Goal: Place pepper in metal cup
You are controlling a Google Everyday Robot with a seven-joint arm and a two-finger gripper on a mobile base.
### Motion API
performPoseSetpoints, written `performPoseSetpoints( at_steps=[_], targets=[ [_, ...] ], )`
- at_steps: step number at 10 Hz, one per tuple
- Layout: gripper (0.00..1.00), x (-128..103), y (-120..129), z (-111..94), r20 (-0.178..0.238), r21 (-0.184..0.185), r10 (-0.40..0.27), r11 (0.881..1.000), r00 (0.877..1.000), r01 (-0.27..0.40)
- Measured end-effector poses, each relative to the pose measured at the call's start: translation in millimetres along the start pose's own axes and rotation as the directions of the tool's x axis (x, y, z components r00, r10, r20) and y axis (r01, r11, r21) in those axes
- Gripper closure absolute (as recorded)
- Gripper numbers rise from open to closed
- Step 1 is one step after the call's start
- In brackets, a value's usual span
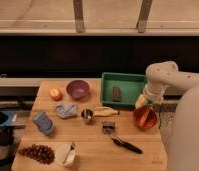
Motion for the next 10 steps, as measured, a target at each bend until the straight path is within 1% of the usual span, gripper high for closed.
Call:
performPoseSetpoints(
  at_steps=[2,4,5,6,7,8,9,10],
  targets=[
    [0.2,-0.4,-5.1,11.8,-0.027,0.01,0.016,1.0,1.0,-0.016],
    [0.21,-2.3,-9.9,19.7,-0.04,0.008,0.037,0.999,0.999,-0.037],
    [0.26,-5.0,-10.2,21.6,-0.041,0.001,0.046,0.999,0.998,-0.046],
    [0.34,-5.7,-11.1,22.9,-0.042,-0.001,0.051,0.999,0.998,-0.052],
    [0.43,-7.1,-11.8,23.2,-0.04,-0.004,0.055,0.998,0.998,-0.055],
    [0.55,-8.4,-11.3,23.5,-0.038,-0.007,0.056,0.998,0.998,-0.056],
    [0.63,-8.5,-11.6,23.7,-0.038,-0.007,0.055,0.998,0.998,-0.055],
    [0.74,-8.7,-11.5,23.5,-0.037,-0.007,0.054,0.999,0.998,-0.054]
  ],
)
